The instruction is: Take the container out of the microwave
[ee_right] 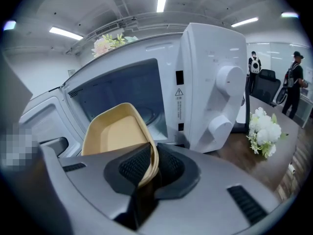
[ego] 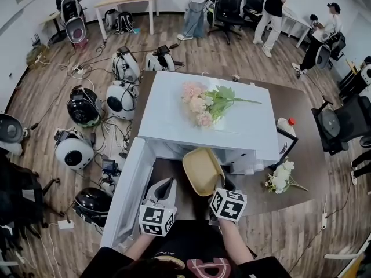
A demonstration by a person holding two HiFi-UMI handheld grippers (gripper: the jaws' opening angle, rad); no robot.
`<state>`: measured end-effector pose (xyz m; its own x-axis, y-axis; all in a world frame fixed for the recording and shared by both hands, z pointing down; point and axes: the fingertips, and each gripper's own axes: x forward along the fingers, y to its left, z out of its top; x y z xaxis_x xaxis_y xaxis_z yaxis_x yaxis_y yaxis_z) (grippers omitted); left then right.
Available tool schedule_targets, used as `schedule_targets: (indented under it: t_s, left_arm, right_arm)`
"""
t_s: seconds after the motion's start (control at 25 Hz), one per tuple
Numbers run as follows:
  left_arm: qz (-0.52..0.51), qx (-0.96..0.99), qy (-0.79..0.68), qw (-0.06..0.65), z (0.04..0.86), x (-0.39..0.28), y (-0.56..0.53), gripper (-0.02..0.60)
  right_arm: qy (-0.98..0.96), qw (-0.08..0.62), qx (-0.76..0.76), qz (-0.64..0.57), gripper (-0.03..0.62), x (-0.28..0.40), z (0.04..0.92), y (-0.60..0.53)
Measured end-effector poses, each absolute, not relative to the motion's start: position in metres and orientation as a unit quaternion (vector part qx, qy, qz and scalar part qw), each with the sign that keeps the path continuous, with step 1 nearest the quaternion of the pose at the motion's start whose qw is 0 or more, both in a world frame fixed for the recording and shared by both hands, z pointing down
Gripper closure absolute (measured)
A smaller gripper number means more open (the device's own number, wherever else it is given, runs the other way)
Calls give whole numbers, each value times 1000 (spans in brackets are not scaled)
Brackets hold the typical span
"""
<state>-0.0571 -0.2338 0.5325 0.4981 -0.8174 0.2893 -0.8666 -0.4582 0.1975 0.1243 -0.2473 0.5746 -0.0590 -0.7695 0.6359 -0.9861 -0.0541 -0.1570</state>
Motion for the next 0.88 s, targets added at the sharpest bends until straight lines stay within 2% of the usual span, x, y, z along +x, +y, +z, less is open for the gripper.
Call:
schedule_targets:
  t_s: [0.88]
  left_arm:
    - [78,872,-456,161,537,-24,-218,572]
  right_arm:
    - [-636,176,682,317,545,156,587,-199]
